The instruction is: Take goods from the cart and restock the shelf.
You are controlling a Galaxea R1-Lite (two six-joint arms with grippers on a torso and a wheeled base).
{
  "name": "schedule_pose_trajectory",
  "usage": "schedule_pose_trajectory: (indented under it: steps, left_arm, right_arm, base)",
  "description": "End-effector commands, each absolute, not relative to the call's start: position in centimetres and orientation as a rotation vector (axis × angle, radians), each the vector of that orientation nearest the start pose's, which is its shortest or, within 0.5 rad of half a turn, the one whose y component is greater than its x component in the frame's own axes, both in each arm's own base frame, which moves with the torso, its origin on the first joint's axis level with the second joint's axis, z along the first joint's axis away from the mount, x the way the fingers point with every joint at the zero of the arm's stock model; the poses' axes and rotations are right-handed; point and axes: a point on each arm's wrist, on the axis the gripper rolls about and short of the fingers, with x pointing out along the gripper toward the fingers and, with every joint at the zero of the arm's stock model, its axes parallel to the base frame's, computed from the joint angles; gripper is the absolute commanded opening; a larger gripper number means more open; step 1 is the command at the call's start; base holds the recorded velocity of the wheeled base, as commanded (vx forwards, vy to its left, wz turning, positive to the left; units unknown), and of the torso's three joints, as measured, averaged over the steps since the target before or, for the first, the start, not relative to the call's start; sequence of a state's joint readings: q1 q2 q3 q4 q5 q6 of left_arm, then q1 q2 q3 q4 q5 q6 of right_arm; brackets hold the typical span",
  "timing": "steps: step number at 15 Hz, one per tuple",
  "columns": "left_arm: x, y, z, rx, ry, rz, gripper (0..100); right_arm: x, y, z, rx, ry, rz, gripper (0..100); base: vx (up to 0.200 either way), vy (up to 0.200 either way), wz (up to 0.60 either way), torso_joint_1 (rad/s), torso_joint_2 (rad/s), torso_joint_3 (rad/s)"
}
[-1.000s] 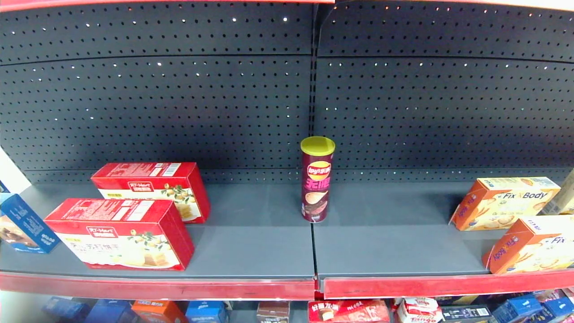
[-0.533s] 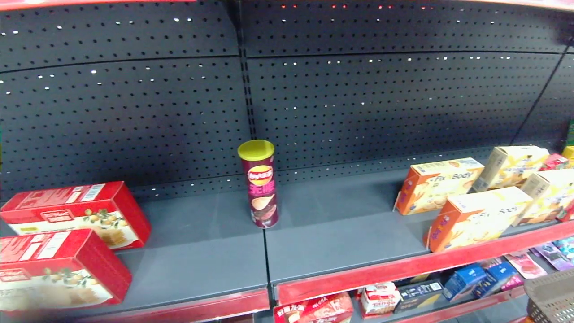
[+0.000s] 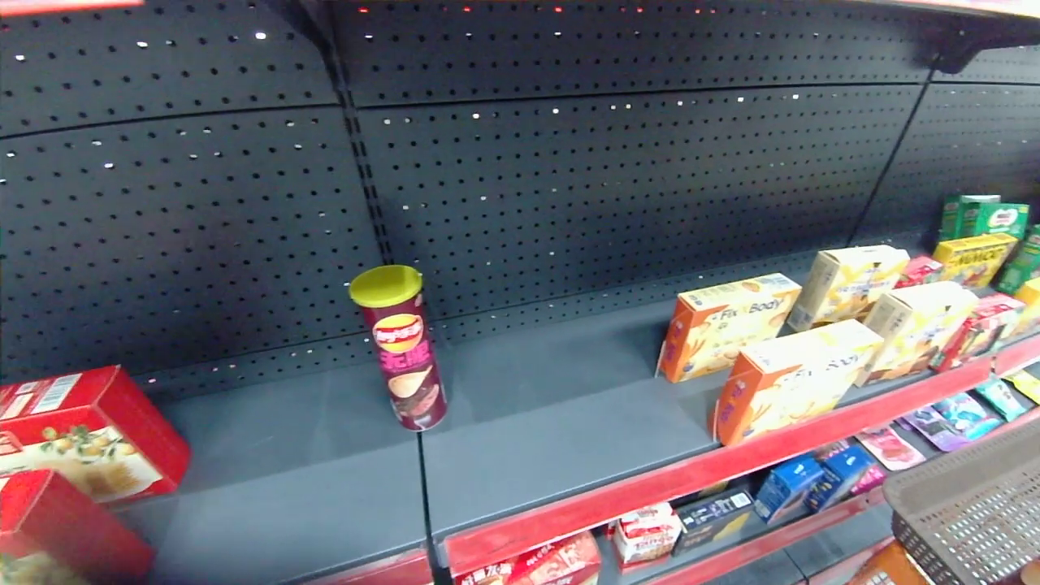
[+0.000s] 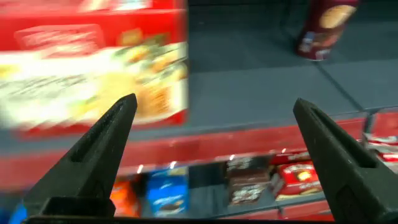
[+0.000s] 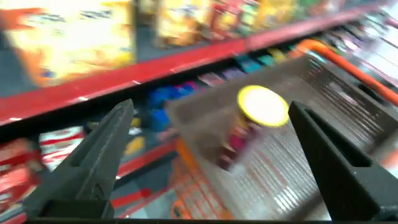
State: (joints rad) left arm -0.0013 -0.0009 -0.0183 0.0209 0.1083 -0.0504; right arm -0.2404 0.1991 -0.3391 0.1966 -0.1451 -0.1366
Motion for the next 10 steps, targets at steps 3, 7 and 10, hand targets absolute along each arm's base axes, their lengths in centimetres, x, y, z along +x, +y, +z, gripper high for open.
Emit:
schedule_pose_trajectory:
  steps: [3,7,10]
  left_arm:
    - [-2.44,0.24,7.84,-0.050,0.000,0.109,100]
    - [-2.43,0.25,7.84,-0.050,0.000,0.107,100]
    - [-2.43,0.25,7.84,-0.050,0.000,0.107,100]
  right_arm:
    - [-2.78,0.36,15.10,-0.131,0.096,-0.383,100]
    - [-2.72,0.40,15.02,-0.130,0.102,-0.401,100]
    - [-2.57,0.33,15.01,-0.124,0.115,-0.432,100]
  base:
    - [0.000,0.000,-0.60,0.014,0.00,-0.001]
    - [0.000,0.000,-0.60,0.001,0.00,0.004]
    - [0.000,0.000,-0.60,0.007,0.00,0.001]
